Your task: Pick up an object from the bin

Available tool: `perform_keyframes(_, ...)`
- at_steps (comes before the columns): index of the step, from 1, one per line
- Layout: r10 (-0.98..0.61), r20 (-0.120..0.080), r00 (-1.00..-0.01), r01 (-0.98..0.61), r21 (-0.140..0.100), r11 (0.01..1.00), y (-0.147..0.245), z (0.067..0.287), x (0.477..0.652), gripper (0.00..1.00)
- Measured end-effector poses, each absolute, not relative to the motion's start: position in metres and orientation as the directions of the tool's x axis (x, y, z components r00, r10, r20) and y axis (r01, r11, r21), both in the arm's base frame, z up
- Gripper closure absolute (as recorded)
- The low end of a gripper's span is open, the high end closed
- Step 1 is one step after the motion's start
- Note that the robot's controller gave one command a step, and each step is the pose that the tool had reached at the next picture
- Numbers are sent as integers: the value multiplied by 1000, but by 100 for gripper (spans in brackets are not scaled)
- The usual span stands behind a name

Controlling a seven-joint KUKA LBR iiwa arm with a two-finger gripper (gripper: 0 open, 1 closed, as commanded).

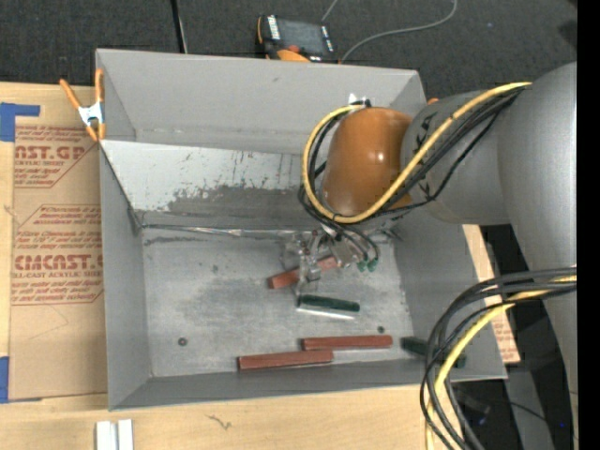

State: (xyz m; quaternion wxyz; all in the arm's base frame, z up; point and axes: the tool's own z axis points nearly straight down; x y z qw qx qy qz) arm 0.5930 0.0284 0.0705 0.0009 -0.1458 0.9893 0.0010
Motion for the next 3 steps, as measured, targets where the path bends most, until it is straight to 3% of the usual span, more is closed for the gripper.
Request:
perform_keyframes(1,-288,-5,-958,-288,0,958,29,112,594,100)
perform_keyframes(2,-287,-3,-958,-287,1,958,29,118,594,100)
perform_keyframes(3,-287,-8,-958,-287,-2,958,30,181,596,100)
